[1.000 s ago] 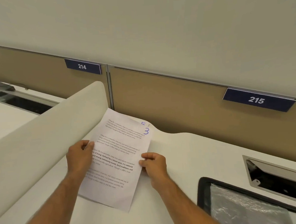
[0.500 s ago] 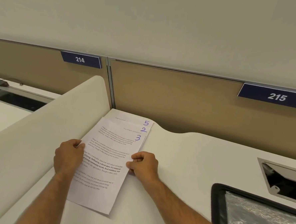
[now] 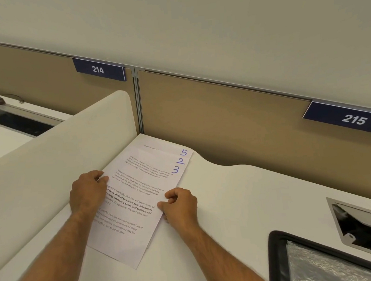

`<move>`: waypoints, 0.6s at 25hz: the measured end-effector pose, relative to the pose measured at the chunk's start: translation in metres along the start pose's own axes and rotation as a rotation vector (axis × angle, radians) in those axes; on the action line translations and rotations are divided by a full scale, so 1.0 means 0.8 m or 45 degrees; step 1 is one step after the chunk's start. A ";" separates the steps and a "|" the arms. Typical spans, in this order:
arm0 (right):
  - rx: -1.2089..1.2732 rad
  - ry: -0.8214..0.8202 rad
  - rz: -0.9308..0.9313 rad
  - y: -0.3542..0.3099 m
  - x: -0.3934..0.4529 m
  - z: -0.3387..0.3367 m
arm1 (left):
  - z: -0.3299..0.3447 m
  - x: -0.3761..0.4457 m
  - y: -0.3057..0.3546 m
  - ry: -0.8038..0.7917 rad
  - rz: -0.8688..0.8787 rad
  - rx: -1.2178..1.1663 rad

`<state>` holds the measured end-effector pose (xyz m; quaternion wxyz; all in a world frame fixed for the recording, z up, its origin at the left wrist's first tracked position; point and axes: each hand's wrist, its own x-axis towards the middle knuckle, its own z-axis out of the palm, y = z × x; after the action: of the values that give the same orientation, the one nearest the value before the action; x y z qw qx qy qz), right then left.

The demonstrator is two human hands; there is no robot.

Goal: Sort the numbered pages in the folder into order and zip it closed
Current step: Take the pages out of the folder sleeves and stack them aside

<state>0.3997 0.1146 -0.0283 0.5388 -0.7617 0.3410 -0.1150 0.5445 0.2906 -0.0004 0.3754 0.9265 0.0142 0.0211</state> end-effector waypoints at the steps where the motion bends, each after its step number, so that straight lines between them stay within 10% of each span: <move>1: -0.016 0.002 -0.005 0.000 0.000 -0.001 | 0.002 0.001 -0.001 -0.007 0.005 0.000; 15: -0.068 0.025 -0.220 -0.015 -0.045 -0.041 | -0.012 -0.050 0.010 0.068 0.648 0.551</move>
<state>0.3598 0.1152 0.0024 0.5031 -0.8011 0.2823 -0.1593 0.5043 0.2895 0.0107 0.1520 0.9577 -0.2034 0.1351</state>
